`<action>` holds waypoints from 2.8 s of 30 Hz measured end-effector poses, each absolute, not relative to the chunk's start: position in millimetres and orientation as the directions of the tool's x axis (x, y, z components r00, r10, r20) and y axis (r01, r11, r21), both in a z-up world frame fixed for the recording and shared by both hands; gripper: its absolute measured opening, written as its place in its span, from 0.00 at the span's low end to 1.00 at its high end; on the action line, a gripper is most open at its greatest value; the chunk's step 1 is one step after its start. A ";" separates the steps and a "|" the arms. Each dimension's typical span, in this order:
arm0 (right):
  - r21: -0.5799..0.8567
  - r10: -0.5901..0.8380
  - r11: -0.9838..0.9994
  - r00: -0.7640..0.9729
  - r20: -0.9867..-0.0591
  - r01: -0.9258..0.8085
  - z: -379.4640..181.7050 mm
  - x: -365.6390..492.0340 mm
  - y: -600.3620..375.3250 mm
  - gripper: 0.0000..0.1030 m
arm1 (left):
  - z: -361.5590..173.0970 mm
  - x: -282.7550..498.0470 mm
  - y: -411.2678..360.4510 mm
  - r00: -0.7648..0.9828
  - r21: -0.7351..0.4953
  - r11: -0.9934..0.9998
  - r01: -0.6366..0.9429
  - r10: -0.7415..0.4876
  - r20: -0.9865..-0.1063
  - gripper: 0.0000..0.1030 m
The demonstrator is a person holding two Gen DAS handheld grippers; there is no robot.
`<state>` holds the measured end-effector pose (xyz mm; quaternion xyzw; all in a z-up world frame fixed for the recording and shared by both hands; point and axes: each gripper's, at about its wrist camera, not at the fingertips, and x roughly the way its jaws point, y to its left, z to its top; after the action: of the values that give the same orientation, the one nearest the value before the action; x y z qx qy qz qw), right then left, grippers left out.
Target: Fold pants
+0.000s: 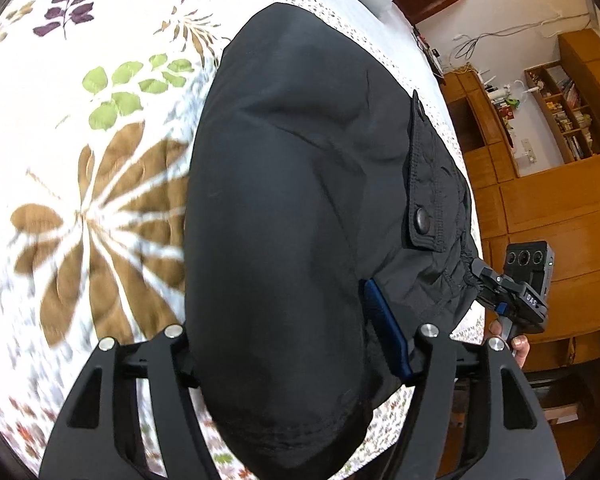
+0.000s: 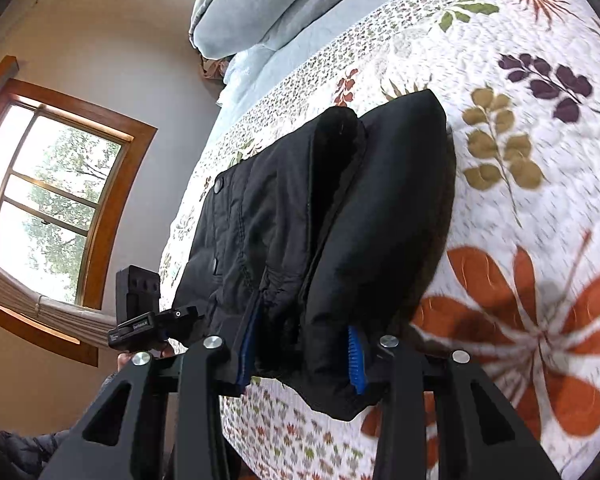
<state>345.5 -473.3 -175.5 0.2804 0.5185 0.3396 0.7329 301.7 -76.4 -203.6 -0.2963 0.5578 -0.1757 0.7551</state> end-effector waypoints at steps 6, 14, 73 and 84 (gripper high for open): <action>0.770 0.795 0.604 0.229 -0.562 -0.206 -180.1 362.7 -475.4 0.36 | -206.7 317.6 -60.8 0.325 -0.617 0.785 -0.052 -0.571 -0.754 0.67; 0.760 0.787 0.614 0.235 -0.571 -0.211 -184.9 363.9 -484.9 0.51 | -212.0 330.8 -61.2 0.315 -0.608 0.793 -0.035 -0.569 -0.760 0.77; 0.671 0.678 0.714 0.434 -0.594 -0.198 -140.7 289.6 -529.5 0.66 | -160.8 281.6 -100.7 0.538 -0.287 0.958 -0.007 -0.238 -0.809 0.89; 0.553 0.606 0.796 0.341 -0.719 -0.247 -159.3 311.6 -455.8 0.57 | -151.7 276.6 -110.2 0.580 -0.171 0.985 -0.015 -0.131 -0.804 0.89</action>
<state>311.6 -455.8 -159.3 0.1764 0.5087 0.2665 0.7995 276.6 -110.2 -151.7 -0.0796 0.4570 -0.0328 0.8853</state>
